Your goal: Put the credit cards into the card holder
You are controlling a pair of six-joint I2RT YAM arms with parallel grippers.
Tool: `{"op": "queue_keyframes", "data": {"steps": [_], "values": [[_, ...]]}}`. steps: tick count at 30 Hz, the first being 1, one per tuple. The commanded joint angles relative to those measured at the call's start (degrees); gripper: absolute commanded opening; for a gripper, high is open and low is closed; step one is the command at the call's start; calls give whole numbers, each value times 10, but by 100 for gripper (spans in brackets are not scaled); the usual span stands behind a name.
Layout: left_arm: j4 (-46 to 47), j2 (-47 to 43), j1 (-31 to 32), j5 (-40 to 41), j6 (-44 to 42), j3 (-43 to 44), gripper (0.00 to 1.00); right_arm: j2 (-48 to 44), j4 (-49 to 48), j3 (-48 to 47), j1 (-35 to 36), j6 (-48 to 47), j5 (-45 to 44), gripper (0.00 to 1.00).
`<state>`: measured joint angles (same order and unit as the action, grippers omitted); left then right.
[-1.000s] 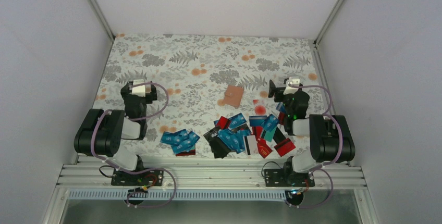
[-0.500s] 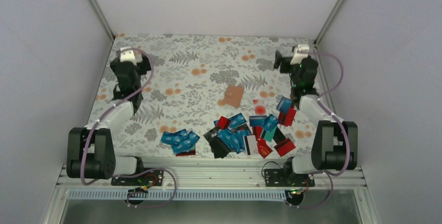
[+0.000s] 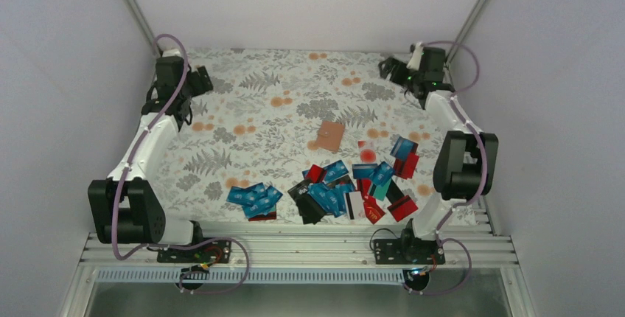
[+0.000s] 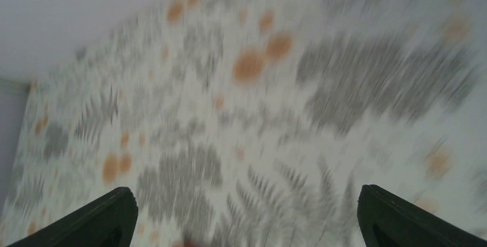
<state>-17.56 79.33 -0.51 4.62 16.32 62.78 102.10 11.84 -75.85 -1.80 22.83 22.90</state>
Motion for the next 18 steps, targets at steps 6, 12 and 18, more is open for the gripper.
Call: {"op": "queue_keyframes", "data": {"steps": [6,12,18], "values": [[-90,5,70,-246,-7,-49,100,8,77,95,123,73,130,87],[-72,12,123,-249,14,-70,98,32,82,129,156,85,123,66],[-65,2,140,-244,31,-78,98,37,61,186,161,91,118,58]]}}
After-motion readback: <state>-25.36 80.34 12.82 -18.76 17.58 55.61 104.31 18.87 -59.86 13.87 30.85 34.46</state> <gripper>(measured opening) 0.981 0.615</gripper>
